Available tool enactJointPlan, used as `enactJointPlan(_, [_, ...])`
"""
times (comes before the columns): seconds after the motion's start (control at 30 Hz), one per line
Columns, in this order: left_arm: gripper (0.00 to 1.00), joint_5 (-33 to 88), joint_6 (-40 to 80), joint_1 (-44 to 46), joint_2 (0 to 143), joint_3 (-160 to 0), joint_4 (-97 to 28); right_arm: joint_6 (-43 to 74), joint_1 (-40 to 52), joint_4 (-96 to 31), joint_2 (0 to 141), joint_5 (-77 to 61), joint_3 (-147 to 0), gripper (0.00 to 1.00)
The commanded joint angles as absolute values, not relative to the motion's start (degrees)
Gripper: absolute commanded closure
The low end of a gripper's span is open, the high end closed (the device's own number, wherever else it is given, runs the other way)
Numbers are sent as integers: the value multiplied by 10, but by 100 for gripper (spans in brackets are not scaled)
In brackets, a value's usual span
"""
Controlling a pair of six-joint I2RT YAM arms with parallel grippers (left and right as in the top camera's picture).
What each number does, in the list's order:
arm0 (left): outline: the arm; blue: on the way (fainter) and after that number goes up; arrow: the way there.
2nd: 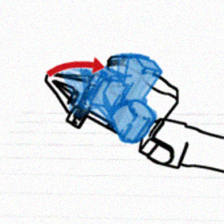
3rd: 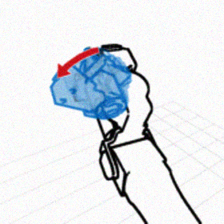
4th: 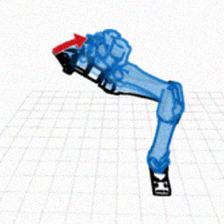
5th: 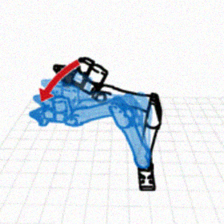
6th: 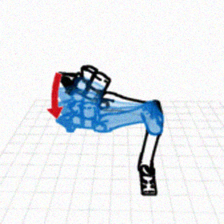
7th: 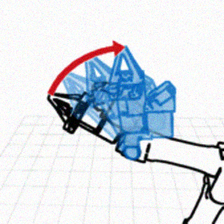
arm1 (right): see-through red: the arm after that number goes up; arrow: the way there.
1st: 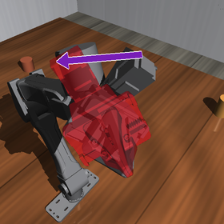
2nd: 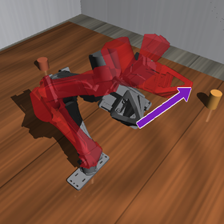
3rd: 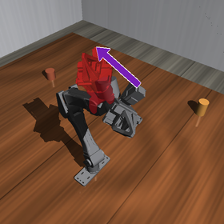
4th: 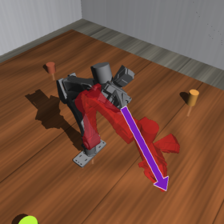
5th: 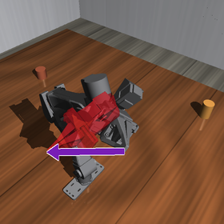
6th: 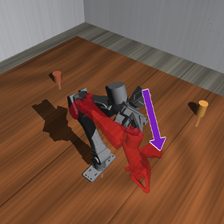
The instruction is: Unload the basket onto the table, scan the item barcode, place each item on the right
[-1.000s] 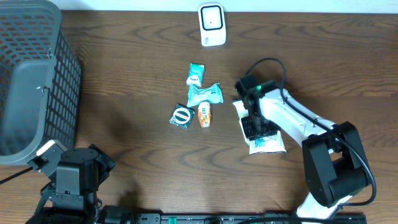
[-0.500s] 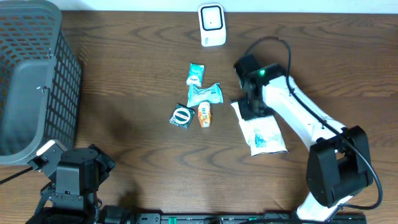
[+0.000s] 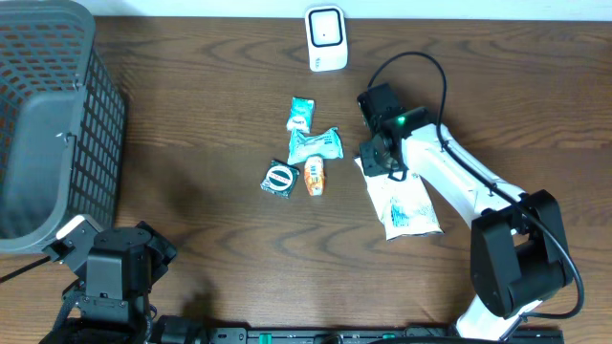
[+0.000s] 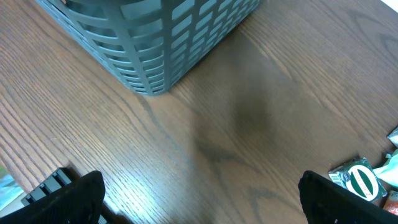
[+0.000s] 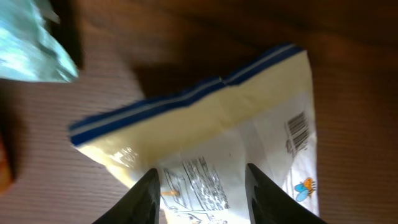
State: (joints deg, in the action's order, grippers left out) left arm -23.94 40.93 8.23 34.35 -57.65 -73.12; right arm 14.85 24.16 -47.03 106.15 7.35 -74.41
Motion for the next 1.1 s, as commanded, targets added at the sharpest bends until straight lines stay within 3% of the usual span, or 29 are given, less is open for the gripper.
enactJointPlan(0.0, [2, -249, 417, 78, 343, -576, -733, 154, 238, -451, 1065, 82, -715, 61])
enactJointPlan(0.27, [2, -249, 417, 78, 343, -576, -733, 154, 234, -458, 1063, 90, -738, 57])
enactJointPlan(0.6, [2, -249, 417, 78, 343, -576, -733, 153, 226, -684, 1063, 86, -907, 49])
enactJointPlan(0.9, [2, -249, 417, 78, 343, -576, -733, 150, 227, -705, 1063, 87, -821, 53])
enactJointPlan(1.07, [2, -249, 417, 78, 343, -576, -733, 150, 227, -631, 1063, 86, -736, 53])
